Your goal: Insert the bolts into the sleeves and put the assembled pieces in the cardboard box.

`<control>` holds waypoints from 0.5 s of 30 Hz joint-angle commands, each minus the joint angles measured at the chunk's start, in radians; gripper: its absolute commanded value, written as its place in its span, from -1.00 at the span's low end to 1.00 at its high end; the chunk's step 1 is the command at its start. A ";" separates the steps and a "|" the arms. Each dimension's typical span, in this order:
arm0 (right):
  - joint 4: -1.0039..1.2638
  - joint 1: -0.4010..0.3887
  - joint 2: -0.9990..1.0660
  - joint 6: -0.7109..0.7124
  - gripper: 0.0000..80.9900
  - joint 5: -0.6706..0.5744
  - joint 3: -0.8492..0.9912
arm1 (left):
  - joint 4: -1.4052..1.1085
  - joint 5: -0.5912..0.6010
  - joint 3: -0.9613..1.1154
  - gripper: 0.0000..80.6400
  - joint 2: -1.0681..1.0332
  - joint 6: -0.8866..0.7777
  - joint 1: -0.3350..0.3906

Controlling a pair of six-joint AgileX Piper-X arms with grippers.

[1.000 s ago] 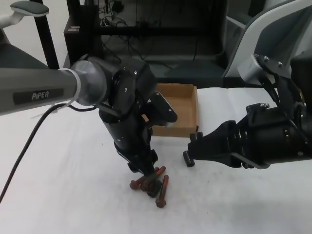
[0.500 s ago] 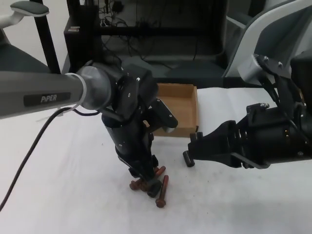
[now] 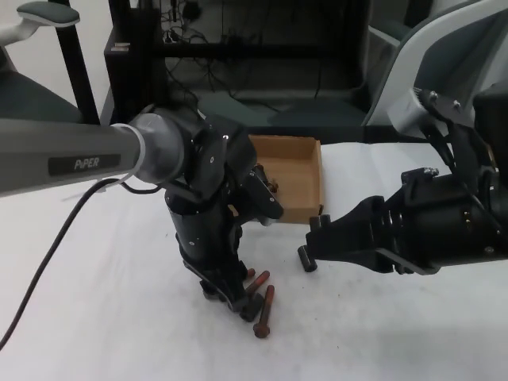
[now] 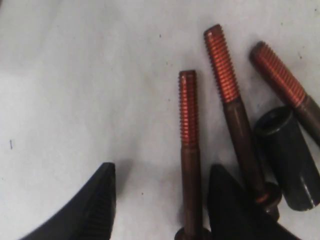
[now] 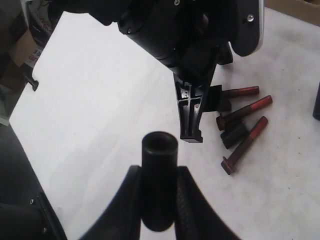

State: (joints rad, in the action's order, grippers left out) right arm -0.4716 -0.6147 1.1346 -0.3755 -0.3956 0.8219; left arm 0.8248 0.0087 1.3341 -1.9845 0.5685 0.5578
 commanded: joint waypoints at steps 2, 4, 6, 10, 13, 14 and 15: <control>0.012 0.004 -0.010 0.008 -0.99 -0.014 0.002 | 0.000 -0.030 0.003 0.38 0.002 -0.002 -0.002; 0.012 0.004 -0.010 0.008 -0.99 -0.014 0.002 | 0.000 -0.030 0.003 0.38 0.002 -0.002 -0.002; 0.012 0.004 -0.010 0.008 -0.99 -0.014 0.002 | 0.000 -0.030 0.003 0.30 0.002 -0.002 -0.002; 0.012 0.004 -0.010 0.008 -0.99 -0.014 0.002 | 0.000 -0.030 0.003 -0.47 0.002 -0.002 -0.002; 0.012 0.004 -0.010 0.008 -0.99 -0.014 0.002 | 0.003 -0.030 0.003 -0.95 0.002 -0.002 -0.002; 0.012 0.004 -0.010 0.008 -0.99 -0.014 0.002 | 0.003 -0.030 0.003 -0.97 0.002 -0.002 -0.002; 0.012 0.004 -0.010 0.008 -0.99 -0.014 0.002 | 0.003 -0.030 0.003 -0.96 0.002 -0.002 -0.002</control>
State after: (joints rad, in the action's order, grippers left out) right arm -0.4716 -0.6147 1.1346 -0.3755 -0.3956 0.8219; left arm 0.8248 0.0000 1.3341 -1.9845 0.5665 0.5578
